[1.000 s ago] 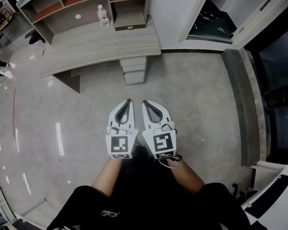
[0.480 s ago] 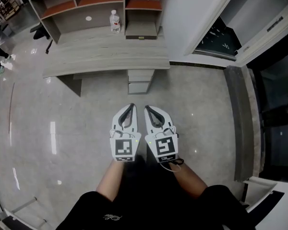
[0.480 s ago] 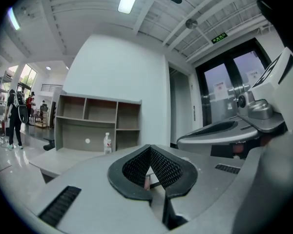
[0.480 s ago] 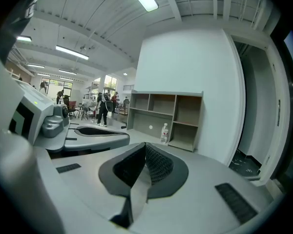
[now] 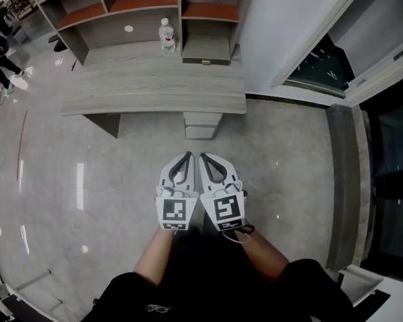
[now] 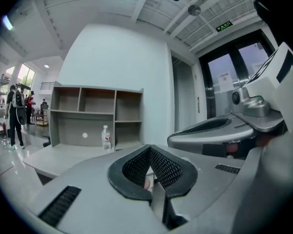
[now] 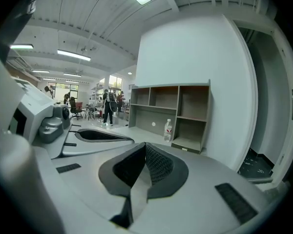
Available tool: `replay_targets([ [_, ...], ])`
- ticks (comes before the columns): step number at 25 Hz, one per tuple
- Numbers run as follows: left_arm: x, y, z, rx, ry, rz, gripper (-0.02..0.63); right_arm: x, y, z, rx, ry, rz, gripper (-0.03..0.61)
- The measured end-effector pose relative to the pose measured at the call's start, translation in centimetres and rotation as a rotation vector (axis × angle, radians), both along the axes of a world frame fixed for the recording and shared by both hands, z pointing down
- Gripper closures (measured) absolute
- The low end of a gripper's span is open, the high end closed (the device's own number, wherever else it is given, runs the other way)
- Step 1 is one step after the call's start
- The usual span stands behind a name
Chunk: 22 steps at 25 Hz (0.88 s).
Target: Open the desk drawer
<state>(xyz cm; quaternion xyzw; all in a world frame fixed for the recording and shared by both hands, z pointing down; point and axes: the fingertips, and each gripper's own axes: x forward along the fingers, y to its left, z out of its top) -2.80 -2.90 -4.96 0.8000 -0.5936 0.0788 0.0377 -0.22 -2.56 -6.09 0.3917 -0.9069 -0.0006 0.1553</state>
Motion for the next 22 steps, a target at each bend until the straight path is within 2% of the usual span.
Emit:
replay_targets([
  [3, 0.9, -2.9, 1.3, -0.026, 0.001, -0.013, 0.607, 0.9, -2.7, 1.0, 0.013, 0.044, -0.04, 0.572],
  [6, 2.2, -5.9, 2.4, -0.037, 0.003, -0.021, 0.607, 2.3, -5.6, 2.2, -0.027, 0.008, -0.032, 0.572],
  [12, 3.6, -10.9, 4.7, -0.047, 0.009, -0.034, 0.607, 3.1, -10.8, 5.2, -0.04, 0.029, -0.066, 0.572],
  [16, 4.2, -13.4, 6.1, 0.023, -0.028, -0.024, 0.607, 3.1, -13.2, 7.2, -0.009, 0.012, -0.083, 0.572],
  [20, 3.5, -13.2, 8.2, 0.043, 0.031, -0.063, 0.607, 2.8, -13.3, 10.2, -0.004, -0.021, -0.072, 0.572],
  [22, 3.3, -13.0, 9.6, 0.052, 0.025, -0.053, 0.607, 2.5, -13.4, 11.8, 0.002, -0.029, -0.058, 0.572],
])
